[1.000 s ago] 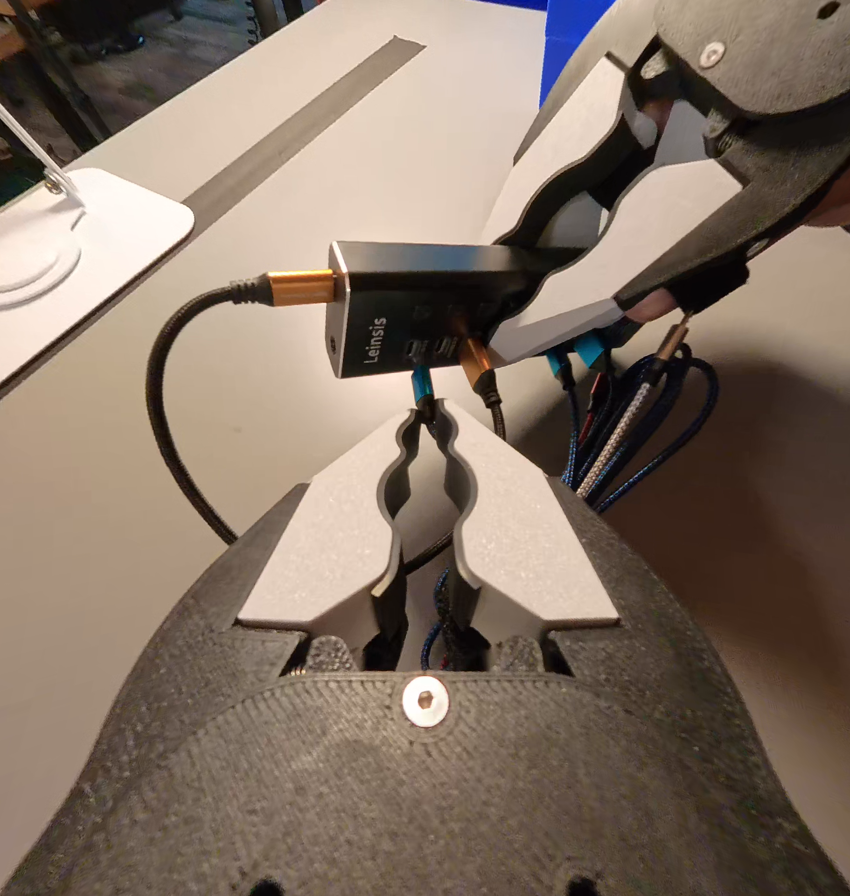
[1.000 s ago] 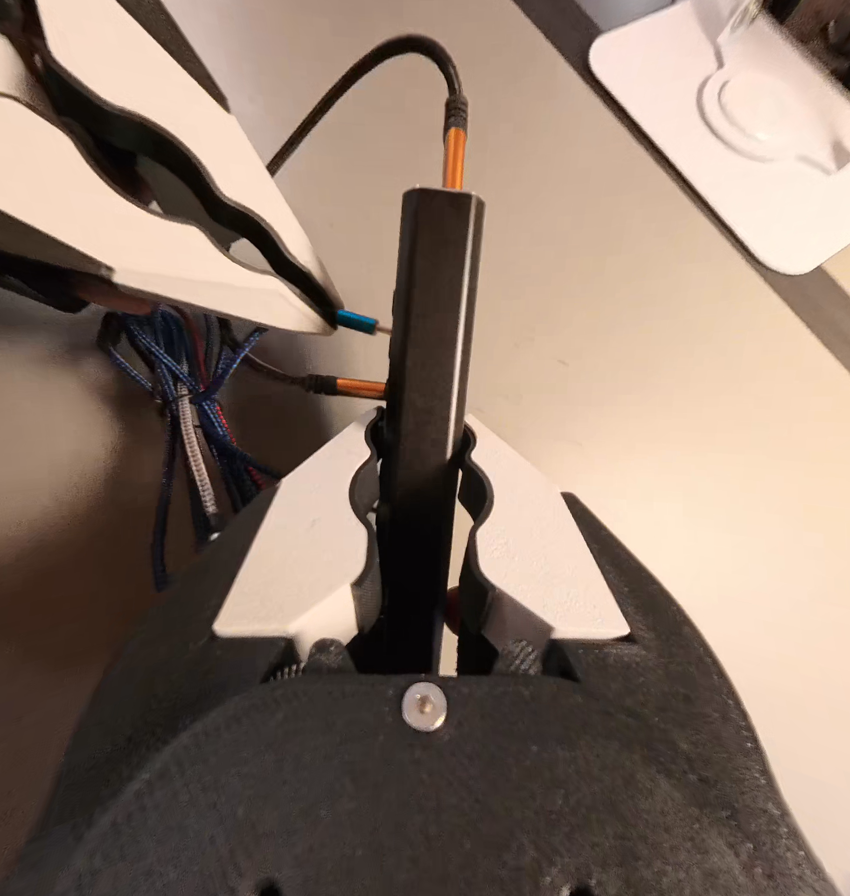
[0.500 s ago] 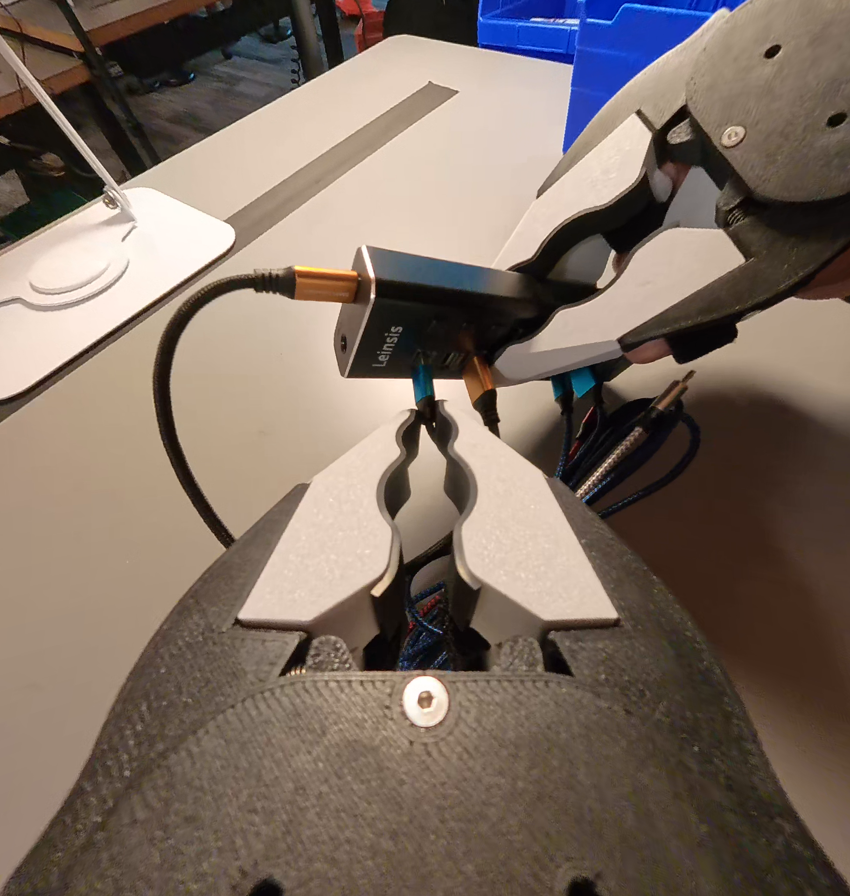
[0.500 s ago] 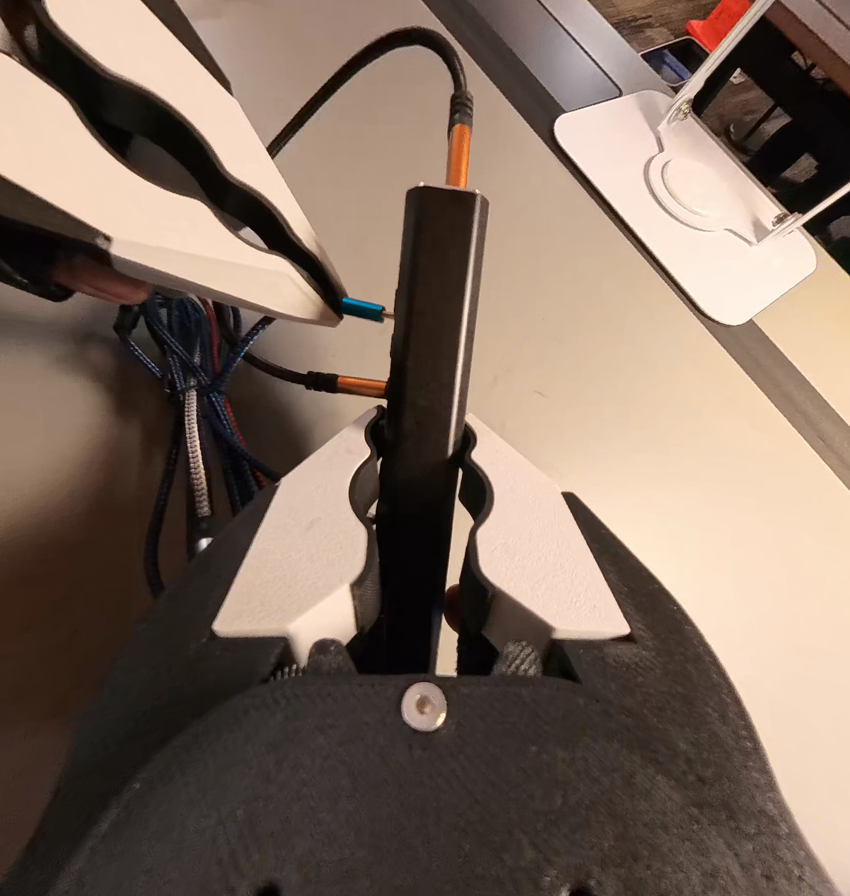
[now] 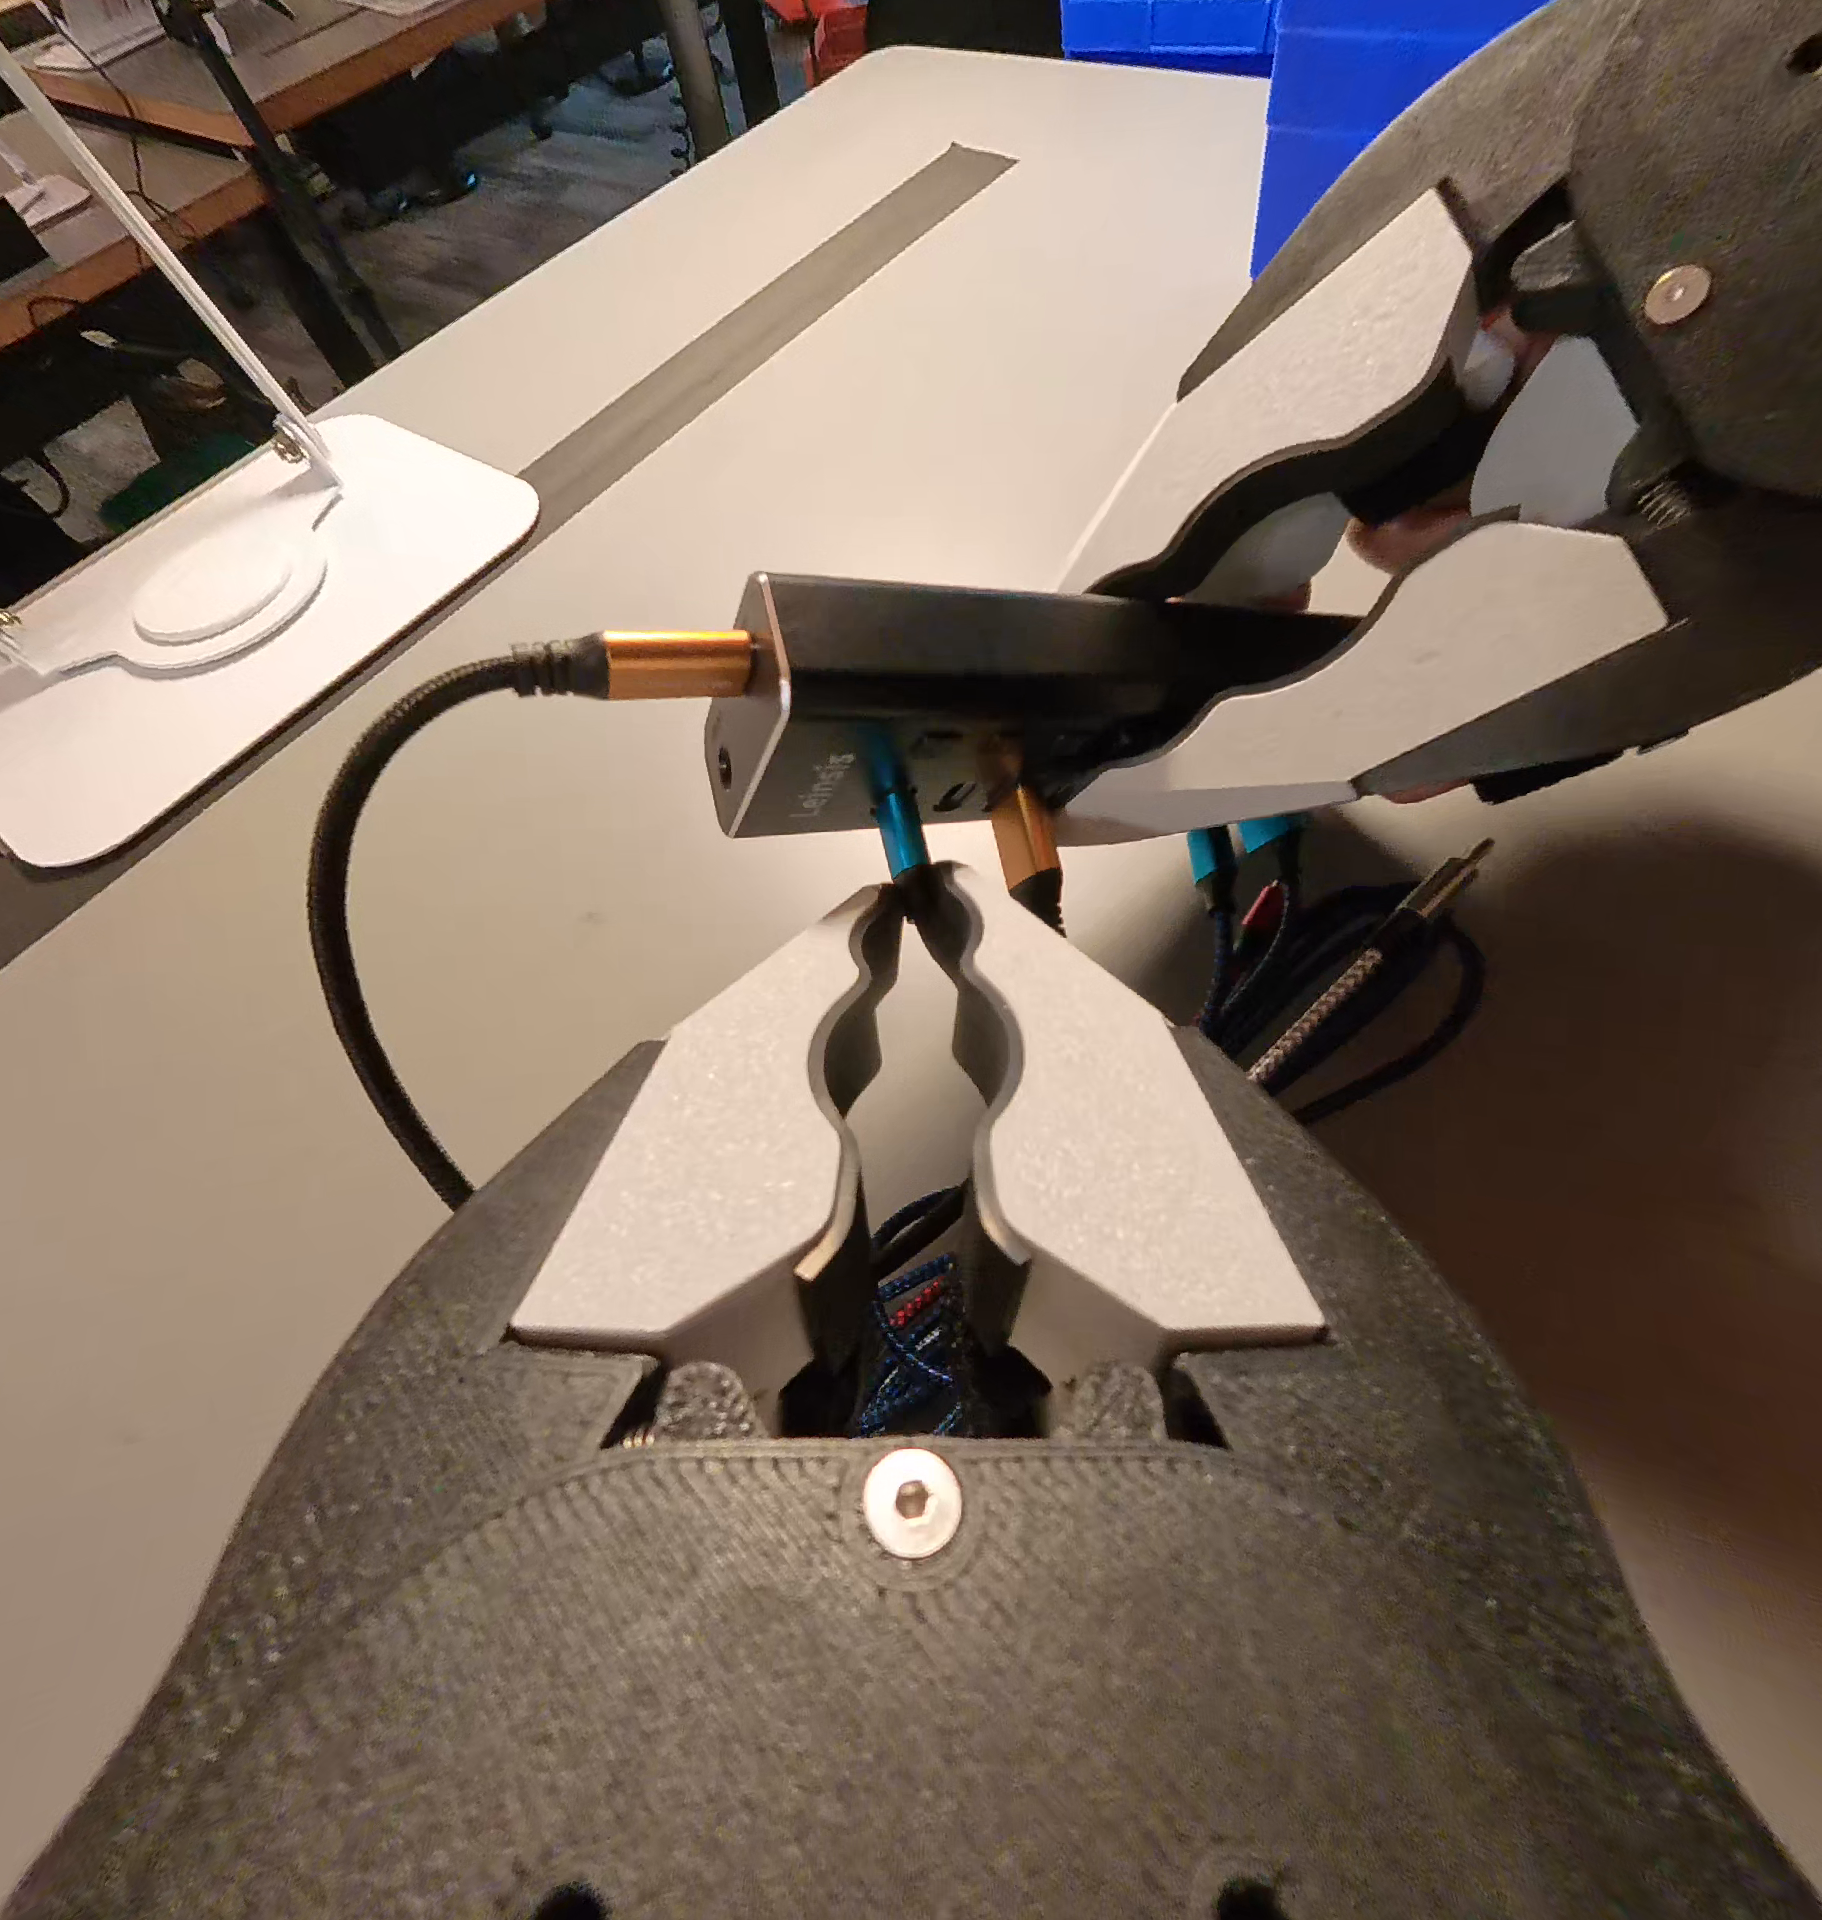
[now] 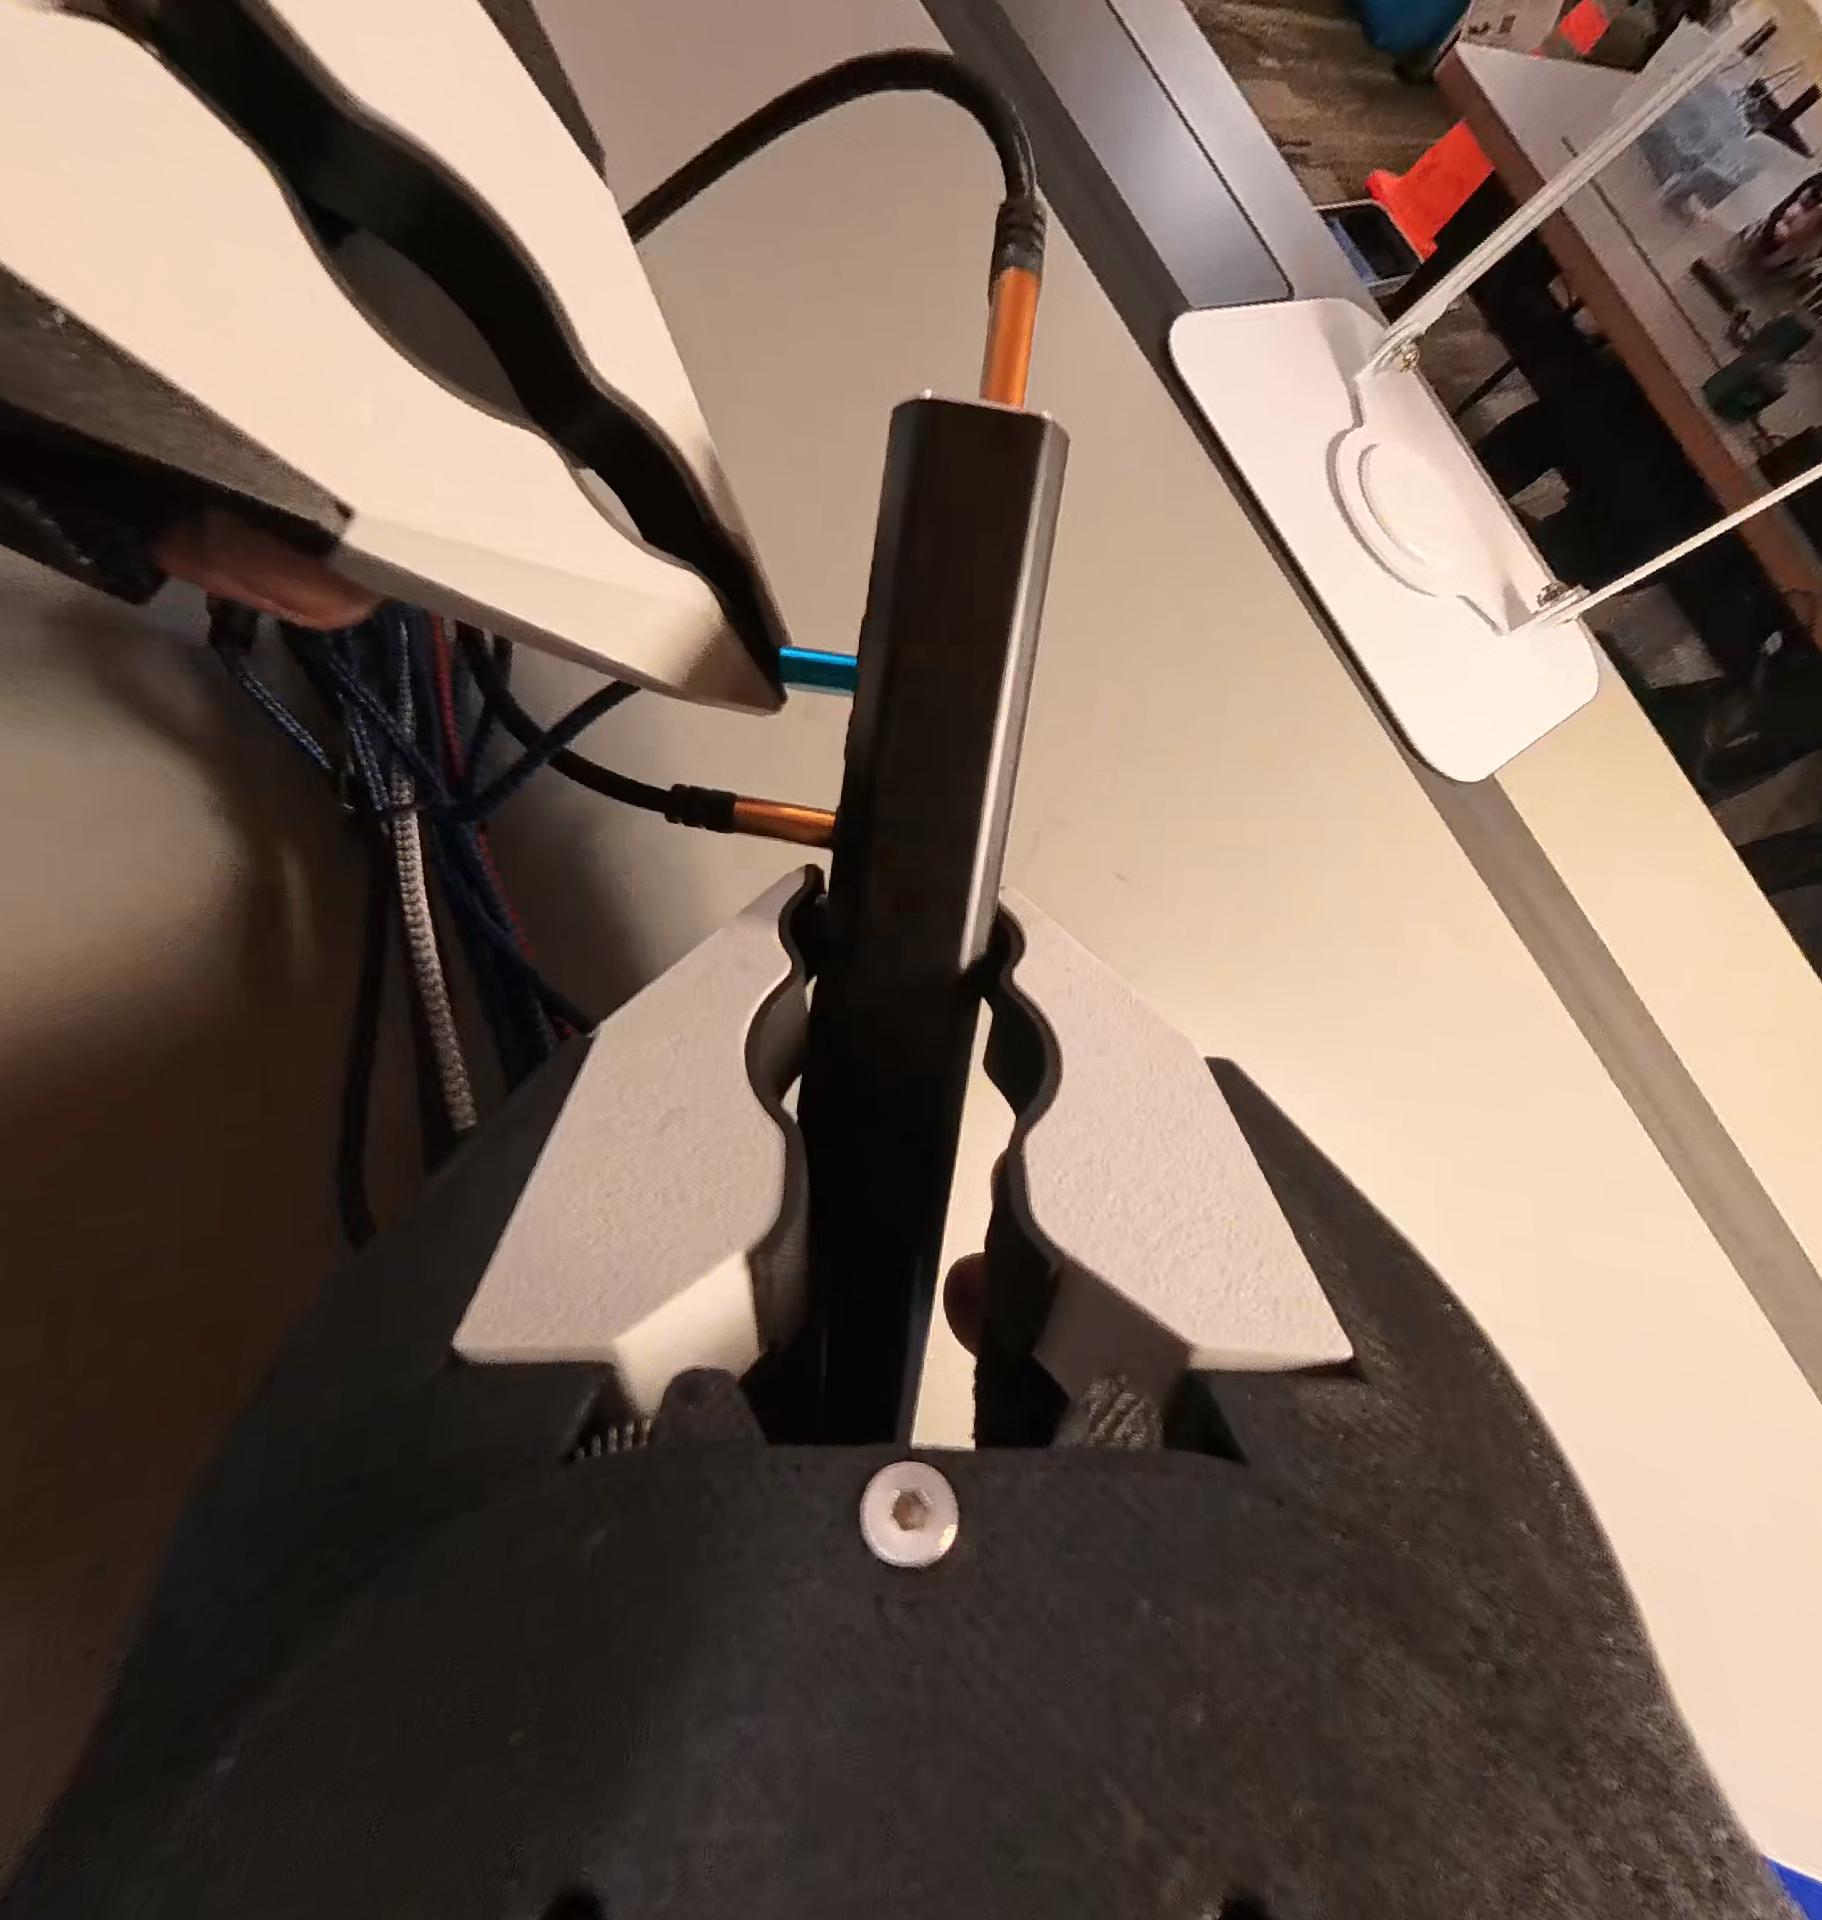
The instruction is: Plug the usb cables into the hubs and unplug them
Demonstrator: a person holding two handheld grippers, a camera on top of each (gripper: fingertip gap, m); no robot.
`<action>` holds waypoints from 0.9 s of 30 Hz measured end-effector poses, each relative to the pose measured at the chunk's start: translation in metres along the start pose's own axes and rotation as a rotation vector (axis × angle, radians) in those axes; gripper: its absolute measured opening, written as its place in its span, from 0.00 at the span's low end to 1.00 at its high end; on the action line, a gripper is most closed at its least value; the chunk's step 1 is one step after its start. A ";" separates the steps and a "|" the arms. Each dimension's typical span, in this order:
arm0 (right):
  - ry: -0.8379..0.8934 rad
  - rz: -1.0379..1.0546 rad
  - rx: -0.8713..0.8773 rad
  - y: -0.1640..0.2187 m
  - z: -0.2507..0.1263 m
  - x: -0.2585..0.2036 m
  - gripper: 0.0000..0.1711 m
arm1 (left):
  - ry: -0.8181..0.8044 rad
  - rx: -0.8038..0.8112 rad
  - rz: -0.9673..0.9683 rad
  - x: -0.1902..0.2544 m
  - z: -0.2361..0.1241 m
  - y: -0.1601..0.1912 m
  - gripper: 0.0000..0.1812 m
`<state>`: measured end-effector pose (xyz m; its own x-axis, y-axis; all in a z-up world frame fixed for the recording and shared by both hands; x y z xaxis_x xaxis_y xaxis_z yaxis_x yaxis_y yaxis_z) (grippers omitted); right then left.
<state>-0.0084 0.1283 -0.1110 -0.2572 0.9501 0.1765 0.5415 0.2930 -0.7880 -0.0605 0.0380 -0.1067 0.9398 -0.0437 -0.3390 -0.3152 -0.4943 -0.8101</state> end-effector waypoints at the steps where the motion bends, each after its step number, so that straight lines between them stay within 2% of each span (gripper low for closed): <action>1: -0.006 0.004 0.004 0.000 0.000 0.000 0.17 | -0.004 0.003 0.008 0.000 -0.001 -0.001 0.05; 10: -0.029 0.041 -0.003 0.001 0.002 0.001 0.17 | -0.031 -0.005 0.084 0.000 -0.001 -0.002 0.05; 14: -0.033 0.161 -0.012 0.000 0.007 0.001 0.16 | -0.025 -0.007 0.063 -0.005 0.001 0.000 0.06; 17: -0.044 0.225 -0.040 0.002 0.007 0.003 0.16 | -0.030 0.047 0.133 -0.002 -0.004 -0.009 0.06; 24: -0.105 0.321 -0.057 0.002 0.007 0.002 0.16 | 0.250 0.104 0.350 0.034 -0.010 -0.023 0.06; 27: -0.107 0.315 -0.057 0.002 0.007 0.001 0.16 | 0.317 0.031 0.392 0.040 -0.008 -0.016 0.08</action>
<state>-0.0129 0.1287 -0.1167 -0.1510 0.9792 -0.1357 0.6511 -0.0048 -0.7589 -0.0166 0.0371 -0.1037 0.7425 -0.4845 -0.4626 -0.6517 -0.3626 -0.6662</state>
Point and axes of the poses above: each gripper's, where its closed fingertips meet, z out along the fingers, y out of its underside, x = y × z across the jaws, the point moved 6 cm from there along -z, back along the fingers, and after that the axes turned 15 degrees about z, right-handed, at the moved point
